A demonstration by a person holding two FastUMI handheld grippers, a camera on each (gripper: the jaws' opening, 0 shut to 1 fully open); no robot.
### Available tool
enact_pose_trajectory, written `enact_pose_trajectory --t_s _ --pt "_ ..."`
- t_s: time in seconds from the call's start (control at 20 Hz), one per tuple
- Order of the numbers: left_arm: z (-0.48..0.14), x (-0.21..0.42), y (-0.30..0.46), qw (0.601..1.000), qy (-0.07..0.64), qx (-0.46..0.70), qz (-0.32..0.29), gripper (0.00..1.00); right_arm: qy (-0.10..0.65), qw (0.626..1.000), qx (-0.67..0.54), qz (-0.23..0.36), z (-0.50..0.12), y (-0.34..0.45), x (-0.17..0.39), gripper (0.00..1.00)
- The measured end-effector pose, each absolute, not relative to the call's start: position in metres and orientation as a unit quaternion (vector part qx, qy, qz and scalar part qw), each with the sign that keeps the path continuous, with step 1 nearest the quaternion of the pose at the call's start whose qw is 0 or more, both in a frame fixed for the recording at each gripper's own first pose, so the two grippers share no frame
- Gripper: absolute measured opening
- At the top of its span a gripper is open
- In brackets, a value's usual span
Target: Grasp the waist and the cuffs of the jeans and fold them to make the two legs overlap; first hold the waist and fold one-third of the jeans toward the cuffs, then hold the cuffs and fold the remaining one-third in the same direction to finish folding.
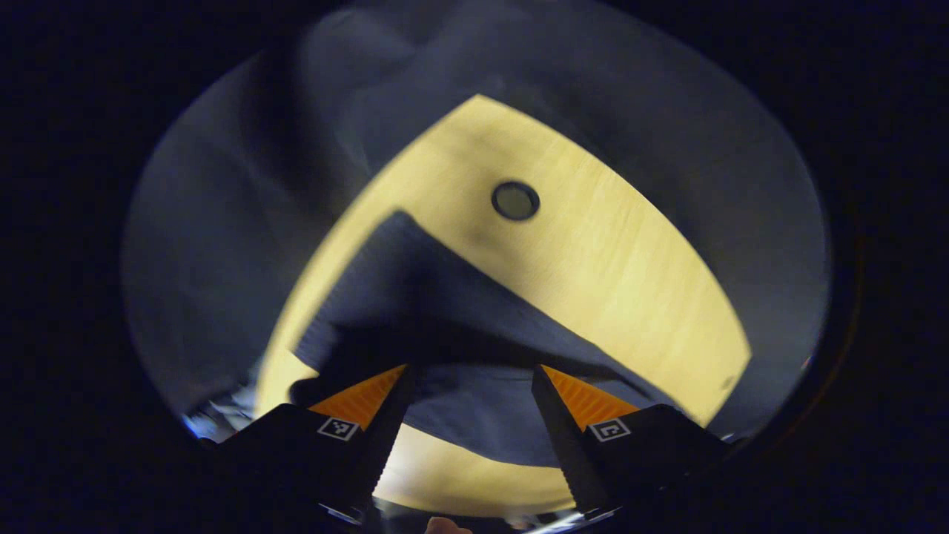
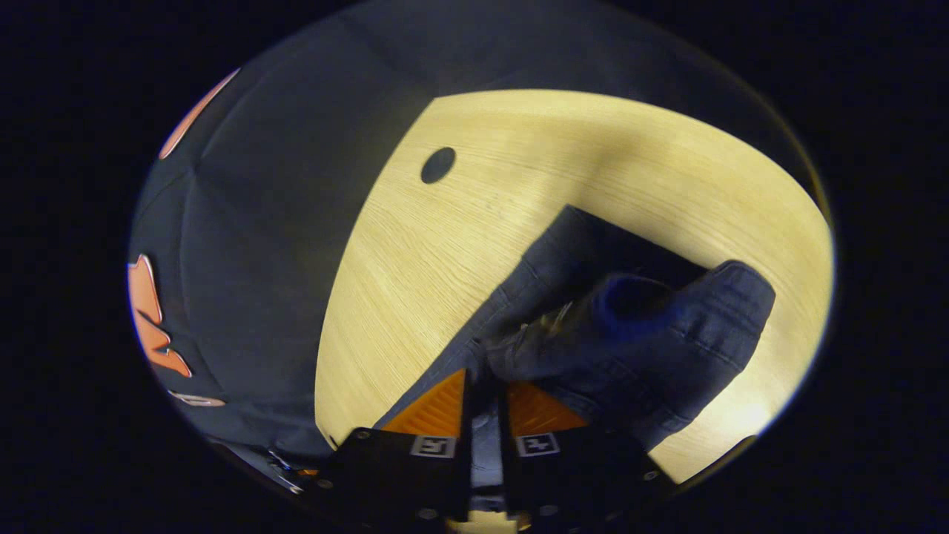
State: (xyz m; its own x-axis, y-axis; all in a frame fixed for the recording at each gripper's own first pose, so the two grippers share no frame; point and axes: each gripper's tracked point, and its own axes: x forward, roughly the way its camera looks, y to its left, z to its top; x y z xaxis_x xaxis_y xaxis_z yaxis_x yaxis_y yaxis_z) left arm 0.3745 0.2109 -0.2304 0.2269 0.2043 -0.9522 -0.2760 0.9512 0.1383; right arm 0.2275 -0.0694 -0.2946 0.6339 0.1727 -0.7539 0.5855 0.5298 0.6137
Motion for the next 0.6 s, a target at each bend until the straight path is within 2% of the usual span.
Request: enact_pose_trajectory --t_s 0.1,0.2,0.4,0.6 --pt "-0.208 0.392 0.219 0.814 0.562 0.011 0.147 0.96 0.373 0.794 0.462 -0.130 -0.265 -0.076 0.232 0.59" --pt "-0.195 0.399 0.207 0.844 0.523 -0.007 0.119 0.98 0.350 0.810 0.453 -0.126 -0.239 -0.083 0.227 0.98" --pt "-0.133 0.396 0.178 0.902 0.425 -0.023 0.077 0.99 0.312 0.856 0.394 -0.116 -0.184 -0.093 0.200 0.98" --pt "-0.058 0.384 0.153 0.951 0.297 0.056 0.063 0.98 0.269 0.913 0.293 -0.093 -0.124 -0.093 0.166 0.98"
